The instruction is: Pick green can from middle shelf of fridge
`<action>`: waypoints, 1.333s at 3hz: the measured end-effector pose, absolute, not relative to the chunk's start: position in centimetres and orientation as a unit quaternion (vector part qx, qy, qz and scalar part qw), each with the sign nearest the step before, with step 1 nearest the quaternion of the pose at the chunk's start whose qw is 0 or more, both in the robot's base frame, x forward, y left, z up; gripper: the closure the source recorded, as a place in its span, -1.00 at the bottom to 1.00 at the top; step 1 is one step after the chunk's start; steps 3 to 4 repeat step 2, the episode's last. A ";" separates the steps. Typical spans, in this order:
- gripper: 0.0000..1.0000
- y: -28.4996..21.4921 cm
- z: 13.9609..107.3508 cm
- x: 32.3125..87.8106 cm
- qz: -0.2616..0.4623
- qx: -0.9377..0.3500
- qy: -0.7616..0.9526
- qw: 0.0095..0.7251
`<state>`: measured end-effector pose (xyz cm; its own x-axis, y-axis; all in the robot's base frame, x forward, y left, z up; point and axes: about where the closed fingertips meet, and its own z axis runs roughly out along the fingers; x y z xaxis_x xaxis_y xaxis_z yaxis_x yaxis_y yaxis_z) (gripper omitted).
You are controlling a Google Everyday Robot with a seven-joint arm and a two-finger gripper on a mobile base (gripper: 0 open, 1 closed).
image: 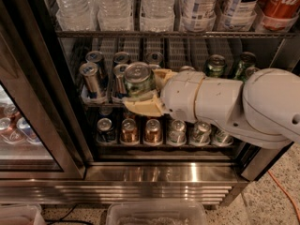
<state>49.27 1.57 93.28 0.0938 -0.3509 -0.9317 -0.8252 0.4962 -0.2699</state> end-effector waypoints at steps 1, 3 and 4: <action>1.00 4.5 89.6 41.1 0.245 -0.483 0.631 0.555; 1.00 4.4 89.7 40.9 0.241 -0.481 0.633 0.556; 1.00 4.4 89.7 40.9 0.241 -0.481 0.633 0.556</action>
Offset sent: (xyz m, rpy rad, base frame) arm -0.1225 0.0361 -0.0603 0.0562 0.0794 0.1032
